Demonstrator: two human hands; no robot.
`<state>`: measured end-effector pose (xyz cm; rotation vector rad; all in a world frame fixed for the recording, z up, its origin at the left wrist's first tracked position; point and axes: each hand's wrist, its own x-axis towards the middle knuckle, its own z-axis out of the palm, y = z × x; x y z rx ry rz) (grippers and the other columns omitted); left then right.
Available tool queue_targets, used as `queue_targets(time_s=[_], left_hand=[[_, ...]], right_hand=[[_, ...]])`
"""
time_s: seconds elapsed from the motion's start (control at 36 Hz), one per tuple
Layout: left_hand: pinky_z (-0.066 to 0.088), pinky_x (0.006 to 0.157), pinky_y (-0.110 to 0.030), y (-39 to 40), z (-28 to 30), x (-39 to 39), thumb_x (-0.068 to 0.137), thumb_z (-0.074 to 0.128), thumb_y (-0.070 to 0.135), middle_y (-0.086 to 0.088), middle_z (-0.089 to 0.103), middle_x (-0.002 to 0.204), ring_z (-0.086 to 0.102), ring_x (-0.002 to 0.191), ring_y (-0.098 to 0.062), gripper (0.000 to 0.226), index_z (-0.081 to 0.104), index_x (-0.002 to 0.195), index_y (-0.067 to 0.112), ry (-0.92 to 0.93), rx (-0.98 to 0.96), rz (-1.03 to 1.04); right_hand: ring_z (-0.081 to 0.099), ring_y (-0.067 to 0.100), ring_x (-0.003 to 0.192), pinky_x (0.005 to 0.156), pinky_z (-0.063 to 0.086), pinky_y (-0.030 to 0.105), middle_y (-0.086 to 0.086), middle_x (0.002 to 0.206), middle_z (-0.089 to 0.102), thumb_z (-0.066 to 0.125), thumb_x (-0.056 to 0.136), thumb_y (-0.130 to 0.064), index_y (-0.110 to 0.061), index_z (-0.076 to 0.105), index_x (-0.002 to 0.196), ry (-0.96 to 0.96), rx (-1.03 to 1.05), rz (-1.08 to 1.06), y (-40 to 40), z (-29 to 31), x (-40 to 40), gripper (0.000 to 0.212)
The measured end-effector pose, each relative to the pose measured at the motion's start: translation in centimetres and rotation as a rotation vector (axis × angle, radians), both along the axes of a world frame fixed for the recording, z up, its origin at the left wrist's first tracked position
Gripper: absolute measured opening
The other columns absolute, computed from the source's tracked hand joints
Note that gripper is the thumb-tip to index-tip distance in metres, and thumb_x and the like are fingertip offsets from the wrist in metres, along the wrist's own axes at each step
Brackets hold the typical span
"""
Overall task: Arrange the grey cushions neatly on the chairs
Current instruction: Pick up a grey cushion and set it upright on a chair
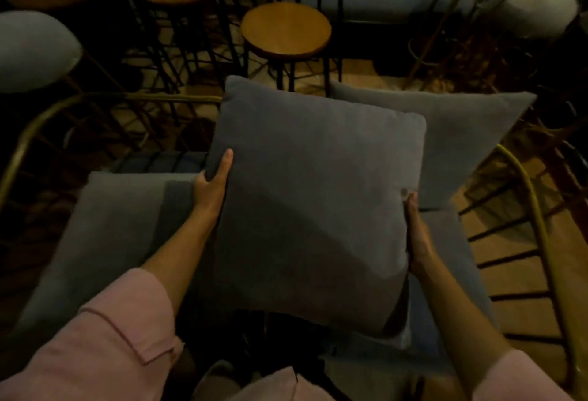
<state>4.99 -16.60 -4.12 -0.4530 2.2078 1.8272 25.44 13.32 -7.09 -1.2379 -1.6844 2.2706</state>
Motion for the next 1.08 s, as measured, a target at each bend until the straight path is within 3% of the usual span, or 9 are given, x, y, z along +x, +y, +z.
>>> queue_targets(time_s=[0.08,0.17,0.28,0.36,0.5,0.69,0.78,0.92,1.08], left_hand=[[0.052,0.091,-0.037,-5.1,2.0,-3.3,0.082,0.06,0.065,-0.007,0.066,0.111,0.063,0.102,-0.027,0.054,0.062,0.105,0.017,0.036,-0.076,0.044],[0.051,0.093,-0.038,-10.3,3.3,-6.5,0.084,0.057,0.066,-0.005,0.065,0.103,0.063,0.102,-0.026,0.051,0.065,0.096,0.017,0.056,-0.114,0.126],[0.049,0.096,-0.038,-16.9,4.8,-10.9,0.086,0.049,0.069,-0.01,0.068,0.115,0.062,0.112,-0.031,0.075,0.066,0.115,0.003,0.054,-0.134,0.212],[0.044,0.089,-0.031,-20.4,6.2,-14.7,0.088,0.044,0.07,-0.013,0.066,0.124,0.06,0.116,-0.031,0.077,0.064,0.122,0.004,0.05,-0.115,0.212],[0.04,0.112,-0.043,-27.8,2.2,-25.2,0.053,0.049,0.098,0.001,0.06,0.137,0.054,0.129,-0.022,0.111,0.056,0.135,0.023,0.091,-0.158,0.238],[0.039,0.101,-0.023,-28.8,5.8,-31.1,0.092,0.049,0.058,0.003,0.05,0.14,0.048,0.125,-0.011,0.067,0.038,0.146,0.021,0.045,0.036,0.081],[0.036,0.091,-0.014,-29.3,4.8,-33.3,0.098,0.039,0.054,0.003,0.045,0.138,0.042,0.129,-0.009,0.064,0.031,0.15,0.018,0.053,0.025,0.037],[0.031,0.107,-0.021,-31.2,1.3,-36.2,0.097,0.041,0.055,-0.003,0.044,0.15,0.04,0.14,-0.02,0.064,0.038,0.148,0.017,0.043,-0.047,0.019],[0.041,0.11,-0.049,-33.1,-5.5,-38.7,0.036,0.054,0.099,-0.004,0.043,0.153,0.046,0.136,-0.032,0.135,0.034,0.15,0.028,-0.245,-0.03,-0.029]], right_hand=[[0.067,0.031,0.109,0.096,0.053,0.052,0.009,0.121,0.07,0.066,0.049,-0.089,-0.023,0.067,0.122,0.016,0.036,0.062,-3.5,1.9,-5.6,0.099],[0.071,0.025,0.098,0.079,0.059,0.042,0.006,0.107,0.073,0.064,0.051,-0.089,-0.024,0.07,0.106,0.074,0.098,0.117,-7.8,3.4,-10.9,0.085],[0.061,0.021,0.119,0.094,0.053,0.039,0.001,0.14,0.057,0.065,0.055,-0.088,-0.024,0.043,0.146,0.148,0.181,0.185,-13.8,4.2,-17.6,0.113],[0.059,0.019,0.119,0.097,0.05,0.037,-0.002,0.138,0.056,0.071,0.043,-0.088,-0.024,0.045,0.145,0.178,0.21,0.185,-18.3,4.2,-22.4,0.122],[0.063,0.02,0.115,0.094,0.054,0.042,-0.003,0.132,0.063,0.078,0.041,-0.082,-0.023,0.049,0.139,0.169,0.23,0.128,-24.1,3.3,-30.9,0.119],[0.062,0.012,0.104,0.084,0.053,0.032,-0.002,0.125,0.062,0.071,0.08,-0.053,-0.03,0.048,0.13,0.19,0.248,0.123,-28.2,3.3,-41.0,0.059],[0.058,0.018,0.119,0.097,0.051,0.043,-0.004,0.134,0.058,0.074,0.071,-0.066,-0.036,0.044,0.137,0.18,0.187,0.147,-28.9,2.7,-43.8,0.078],[0.051,0.027,0.131,0.109,0.043,0.052,0.005,0.146,0.05,0.076,0.059,-0.074,-0.029,0.036,0.147,0.136,0.143,0.128,-30.0,0.1,-46.4,0.106],[0.046,0.03,0.136,0.104,0.046,0.056,0.003,0.152,0.042,0.082,0.055,-0.072,-0.038,0.03,0.149,0.03,0.088,0.126,-31.5,-3.5,-47.0,0.112]])
